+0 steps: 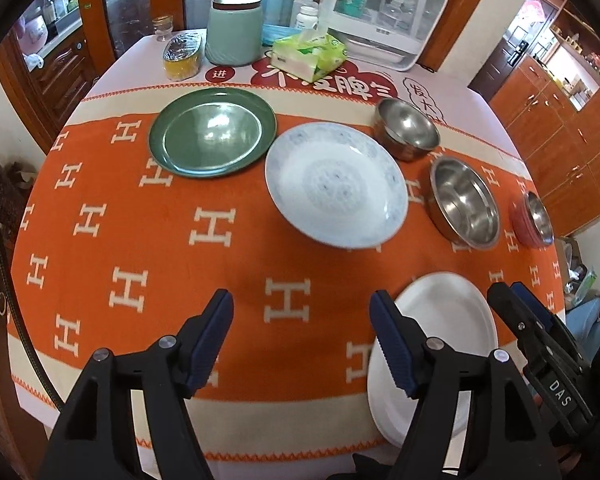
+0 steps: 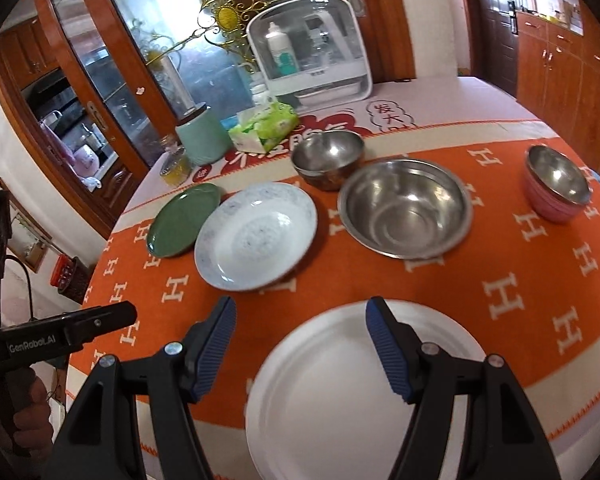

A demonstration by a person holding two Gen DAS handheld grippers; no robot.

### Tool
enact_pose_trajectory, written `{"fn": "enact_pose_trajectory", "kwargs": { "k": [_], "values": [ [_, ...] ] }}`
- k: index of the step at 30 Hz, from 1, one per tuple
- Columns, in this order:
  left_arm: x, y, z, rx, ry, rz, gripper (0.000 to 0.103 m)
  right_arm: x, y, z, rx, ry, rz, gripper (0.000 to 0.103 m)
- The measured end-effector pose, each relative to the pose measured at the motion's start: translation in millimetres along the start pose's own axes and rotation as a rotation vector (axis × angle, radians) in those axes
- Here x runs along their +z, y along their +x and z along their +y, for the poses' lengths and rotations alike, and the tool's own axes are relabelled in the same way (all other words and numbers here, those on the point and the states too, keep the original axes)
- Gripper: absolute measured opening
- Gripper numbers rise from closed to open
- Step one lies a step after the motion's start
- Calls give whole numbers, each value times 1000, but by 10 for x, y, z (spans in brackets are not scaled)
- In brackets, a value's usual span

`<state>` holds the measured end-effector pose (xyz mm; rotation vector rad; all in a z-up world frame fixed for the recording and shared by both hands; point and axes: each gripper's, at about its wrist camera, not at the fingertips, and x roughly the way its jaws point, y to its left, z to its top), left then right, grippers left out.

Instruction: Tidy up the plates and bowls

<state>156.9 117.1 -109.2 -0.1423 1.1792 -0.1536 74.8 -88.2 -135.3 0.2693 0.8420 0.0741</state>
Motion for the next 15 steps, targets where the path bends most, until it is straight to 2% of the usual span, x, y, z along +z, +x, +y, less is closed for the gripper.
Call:
{"fn": "enact_pose_trajectory", "kwargs": {
  "k": [4, 7, 15],
  "values": [
    [174, 128, 7, -8, -6, -11, 70, 115, 210, -4, 30, 0, -2, 68],
    [300, 257, -7, -11, 8, -40, 75, 178, 386, -14, 46, 0, -4, 68],
    [516, 714, -32, -10, 14, -80, 75, 251, 869, -62, 67, 2, 24, 68]
  ]
}}
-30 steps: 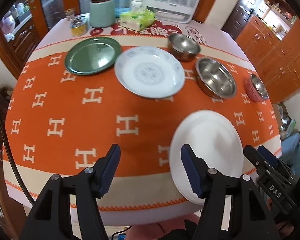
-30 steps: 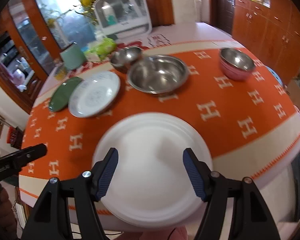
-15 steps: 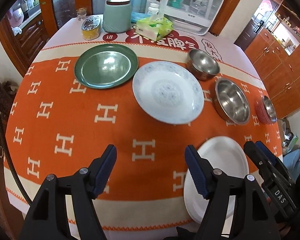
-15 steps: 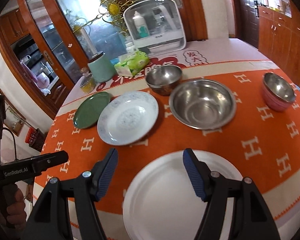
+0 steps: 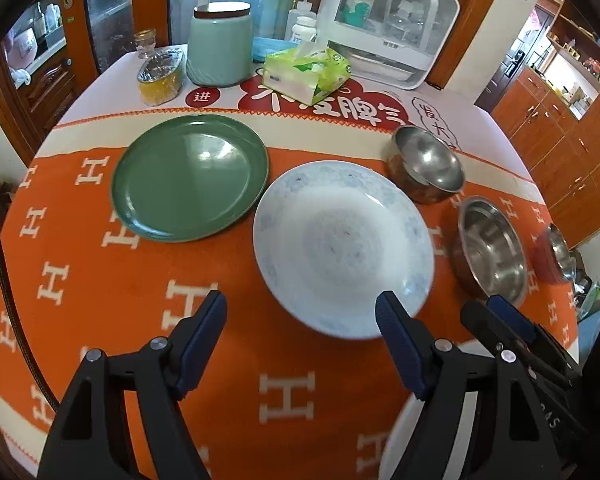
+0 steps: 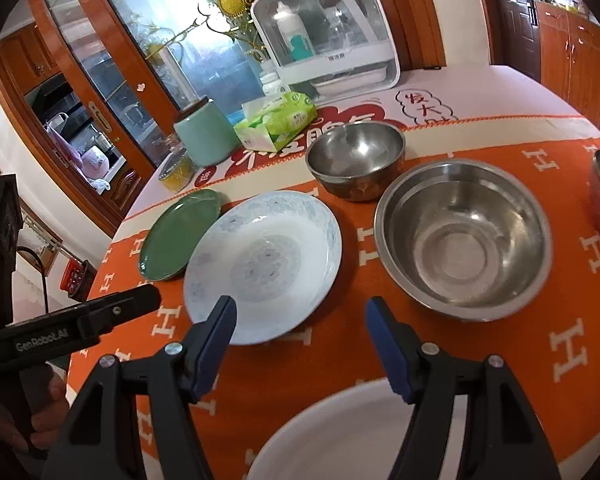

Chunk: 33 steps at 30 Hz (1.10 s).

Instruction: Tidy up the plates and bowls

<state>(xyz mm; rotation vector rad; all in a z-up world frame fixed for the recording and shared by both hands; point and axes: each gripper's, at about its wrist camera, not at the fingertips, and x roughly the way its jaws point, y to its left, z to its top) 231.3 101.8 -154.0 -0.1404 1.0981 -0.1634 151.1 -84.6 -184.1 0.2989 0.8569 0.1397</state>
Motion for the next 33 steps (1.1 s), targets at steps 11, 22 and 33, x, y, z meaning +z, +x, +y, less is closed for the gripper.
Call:
{"fn": "enact_pose_trajectory", "kwargs": {
  "k": [11, 22, 33],
  "values": [
    [69, 641, 78, 28, -35, 49, 75, -3, 459, -147, 39, 20, 55, 68],
    [96, 873, 176, 23, -109, 77, 75, 5, 738, -133, 64, -5, 76, 55],
    [194, 940, 159, 38, -120, 62, 66, 36, 811, -99, 68, -44, 61, 44]
  ]
}}
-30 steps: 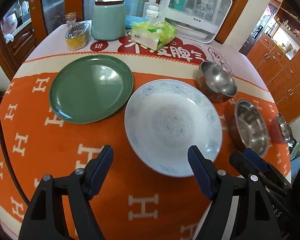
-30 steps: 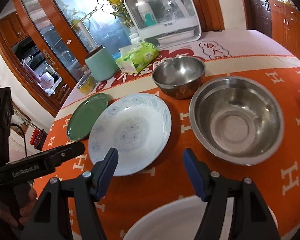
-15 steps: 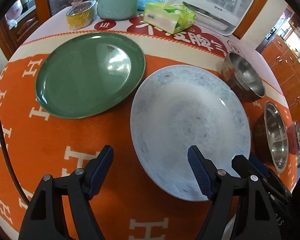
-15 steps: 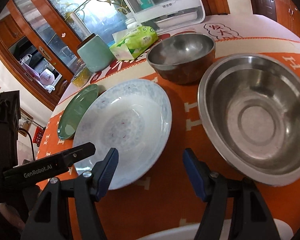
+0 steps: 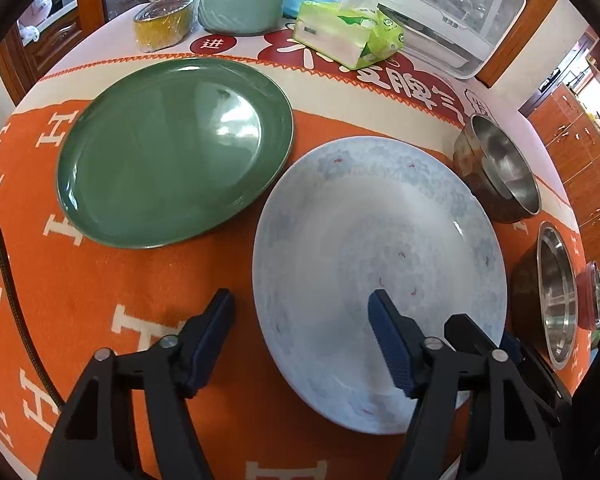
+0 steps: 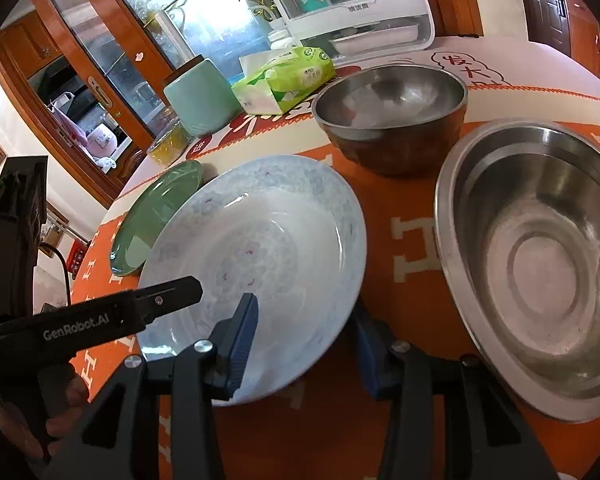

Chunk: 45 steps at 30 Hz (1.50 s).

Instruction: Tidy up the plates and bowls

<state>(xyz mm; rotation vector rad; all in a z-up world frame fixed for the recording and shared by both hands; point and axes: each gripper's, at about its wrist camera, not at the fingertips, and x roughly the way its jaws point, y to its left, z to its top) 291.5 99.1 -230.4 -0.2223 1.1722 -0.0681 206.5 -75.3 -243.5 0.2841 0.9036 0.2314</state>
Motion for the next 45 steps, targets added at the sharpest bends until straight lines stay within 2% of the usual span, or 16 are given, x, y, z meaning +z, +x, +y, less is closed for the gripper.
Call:
{"fn": "enact_pose_trajectory", "kwargs": {
  "k": [2, 4, 6, 7, 9, 13, 19, 37, 45],
  "values": [
    [11, 0, -9, 3, -1, -3, 64, -1, 1, -9, -10, -1, -5, 40],
    [15, 6, -27, 10, 4, -7, 62, -2, 1, -30, -22, 5, -8, 33],
    [14, 10, -47, 31, 7, -13, 59, 2, -3, -60, -34, 12, -4, 22],
    [9, 12, -61, 47, 10, -18, 57, 7, -2, -72, -30, 18, -1, 21],
    [2, 6, -70, 59, 12, -23, 56, 7, -1, -81, -25, 23, 1, 21],
    [-8, -8, -78, 46, 9, -32, 42, 9, -5, -96, -23, 26, 2, 21],
    [-17, -27, -37, 45, -13, -45, 36, 19, -11, -121, -11, 36, 14, 19],
    [-146, -122, -46, 42, 38, -8, 36, -9, -72, -71, 1, -17, 47, 18],
    [-246, -285, -37, 39, 65, -27, 36, -49, -199, -36, 27, -55, 12, 17]
  ]
}}
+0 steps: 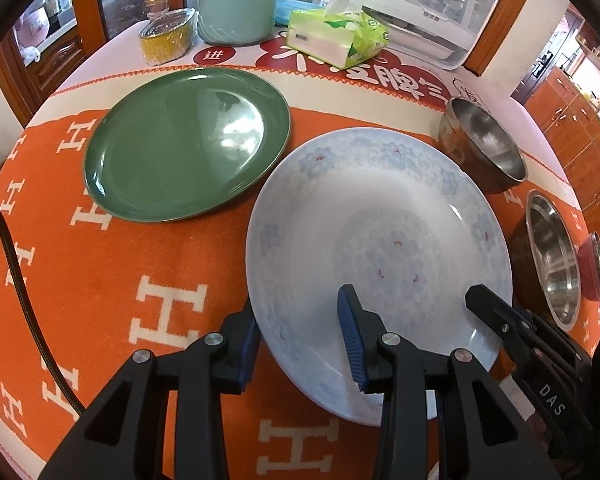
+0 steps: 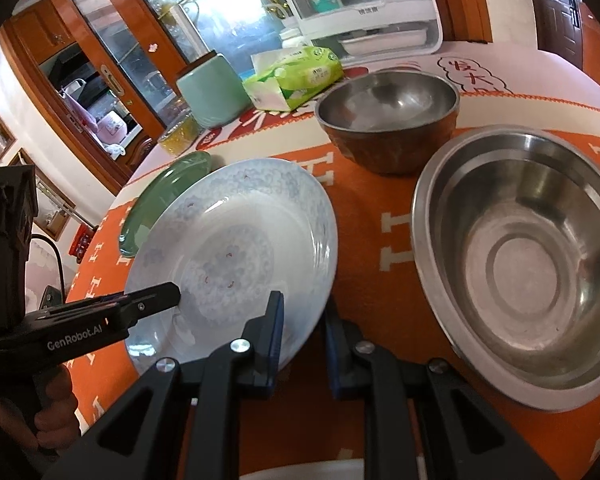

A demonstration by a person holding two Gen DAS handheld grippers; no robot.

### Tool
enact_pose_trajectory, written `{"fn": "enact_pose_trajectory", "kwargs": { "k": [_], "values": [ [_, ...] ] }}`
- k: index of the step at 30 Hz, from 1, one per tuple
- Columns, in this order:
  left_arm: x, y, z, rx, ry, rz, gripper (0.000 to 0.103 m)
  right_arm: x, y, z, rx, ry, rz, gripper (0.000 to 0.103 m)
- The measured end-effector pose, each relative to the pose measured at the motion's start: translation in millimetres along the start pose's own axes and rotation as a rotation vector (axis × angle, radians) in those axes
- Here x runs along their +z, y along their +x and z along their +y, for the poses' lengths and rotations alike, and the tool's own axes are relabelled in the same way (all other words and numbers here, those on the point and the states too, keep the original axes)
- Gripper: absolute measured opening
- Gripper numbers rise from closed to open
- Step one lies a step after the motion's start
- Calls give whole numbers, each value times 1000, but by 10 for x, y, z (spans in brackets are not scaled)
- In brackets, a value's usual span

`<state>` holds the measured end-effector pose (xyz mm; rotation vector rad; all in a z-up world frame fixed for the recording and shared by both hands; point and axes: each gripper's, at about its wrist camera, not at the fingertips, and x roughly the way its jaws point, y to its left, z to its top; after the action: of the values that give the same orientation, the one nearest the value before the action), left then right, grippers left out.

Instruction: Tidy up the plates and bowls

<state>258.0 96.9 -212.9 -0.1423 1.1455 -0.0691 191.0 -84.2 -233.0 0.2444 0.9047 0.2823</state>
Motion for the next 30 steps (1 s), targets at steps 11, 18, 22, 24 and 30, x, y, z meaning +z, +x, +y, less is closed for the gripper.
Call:
{"fn": "enact_pose_trajectory", "kwargs": {
  "k": [11, 18, 22, 24, 30],
  "values": [
    [-131, -353, -68, -14, 41, -38, 36, -35, -316, 85, 7, -27, -54, 17],
    [-218, -658, -162, -25, 69, -66, 36, -114, -630, 174, 5, -39, -103, 17],
    [-306, -856, -225, -31, 95, -82, 36, -191, -829, 222, 0, -38, -128, 17],
    [-350, -942, -251, -33, 108, -90, 36, -237, -935, 243, -2, -35, -144, 17],
    [-532, -1256, -344, -54, 149, -118, 36, -385, -1272, 305, -15, -28, -193, 17]
  ]
}}
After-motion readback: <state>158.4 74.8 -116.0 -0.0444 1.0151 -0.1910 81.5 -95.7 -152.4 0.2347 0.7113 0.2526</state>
